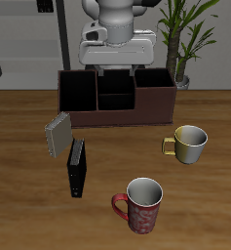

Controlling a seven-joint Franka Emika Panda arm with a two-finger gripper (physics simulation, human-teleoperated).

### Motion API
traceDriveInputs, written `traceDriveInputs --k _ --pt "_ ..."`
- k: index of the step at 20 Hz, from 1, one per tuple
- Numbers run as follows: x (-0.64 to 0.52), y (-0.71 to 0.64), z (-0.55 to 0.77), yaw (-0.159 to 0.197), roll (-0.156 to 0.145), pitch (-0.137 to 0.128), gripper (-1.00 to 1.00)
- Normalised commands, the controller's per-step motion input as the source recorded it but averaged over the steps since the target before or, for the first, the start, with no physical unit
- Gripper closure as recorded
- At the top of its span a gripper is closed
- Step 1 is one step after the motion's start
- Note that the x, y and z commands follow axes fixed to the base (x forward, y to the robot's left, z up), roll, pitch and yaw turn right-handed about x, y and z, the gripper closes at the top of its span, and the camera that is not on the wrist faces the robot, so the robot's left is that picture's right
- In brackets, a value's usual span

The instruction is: Place the yellow book into the back desk caddy's left compartment and place the black book into the back desk caddy's right compartment

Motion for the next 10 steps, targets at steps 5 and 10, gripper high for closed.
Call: traceDriveInputs --k 5,10 --pt "0.03 -0.15 0.05 0.023 -0.013 0.0 -1.0" --pt "0.11 -0.47 0.02 -0.031 0.058 0.0 -1.0"
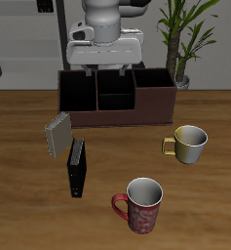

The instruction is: Place the yellow book into the back desk caddy's left compartment and place the black book into the back desk caddy's right compartment

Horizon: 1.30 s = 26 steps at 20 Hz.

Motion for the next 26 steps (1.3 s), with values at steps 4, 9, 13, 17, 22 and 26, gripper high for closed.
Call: traceDriveInputs --k 4,9,13,17,22,26 --pt "0.06 -0.54 0.01 -0.028 0.041 -0.005 -1.0" --pt "0.08 -0.75 -0.03 -0.071 -0.015 -0.008 -1.0" --pt "0.01 -0.62 -0.14 0.013 -0.022 -0.004 -1.0" --pt "-0.02 -0.4 -0.06 -0.019 0.002 -0.009 -1.0" --pt "0.0 -0.49 -0.1 -0.05 -0.033 -0.05 -1.0" --pt "0.03 -0.29 -0.17 -0.068 -0.021 -0.028 -1.0"
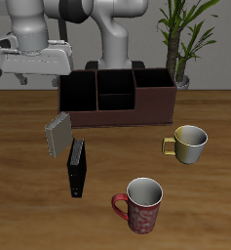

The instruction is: Place the yellow book into the back desk caddy's left compartment and place the black book into the back desk caddy's right compartment

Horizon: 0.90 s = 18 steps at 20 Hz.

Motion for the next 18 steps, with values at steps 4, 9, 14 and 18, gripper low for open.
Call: traceDriveInputs --k 4,9,14,18 --pt "0.14 -0.2 -0.33 -0.02 -0.025 -0.037 -1.0" --pt "0.05 -0.03 -0.37 -0.063 -0.02 -0.04 -1.0" --pt "-0.01 0.01 -0.27 -0.033 -0.045 -0.034 -1.0" --pt "-0.02 0.03 -0.3 -0.018 -0.019 -0.039 -1.0"
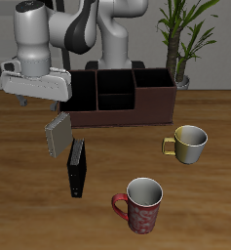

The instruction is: Place the yellow book into the back desk caddy's left compartment and place the black book into the back desk caddy's right compartment

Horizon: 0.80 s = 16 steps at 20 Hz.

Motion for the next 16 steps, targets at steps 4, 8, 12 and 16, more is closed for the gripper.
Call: traceDriveInputs --k 4,8,12,16 --pt "-0.03 -0.02 -0.35 -0.031 -0.014 0.01 -1.0" --pt "-0.12 0.04 -0.31 -0.015 -0.022 -0.002 -1.0" --pt "-0.14 0.05 -0.26 -0.044 -0.008 -0.009 -1.0" --pt "-0.18 0.11 -0.2 -0.041 -0.01 -0.013 -1.0"
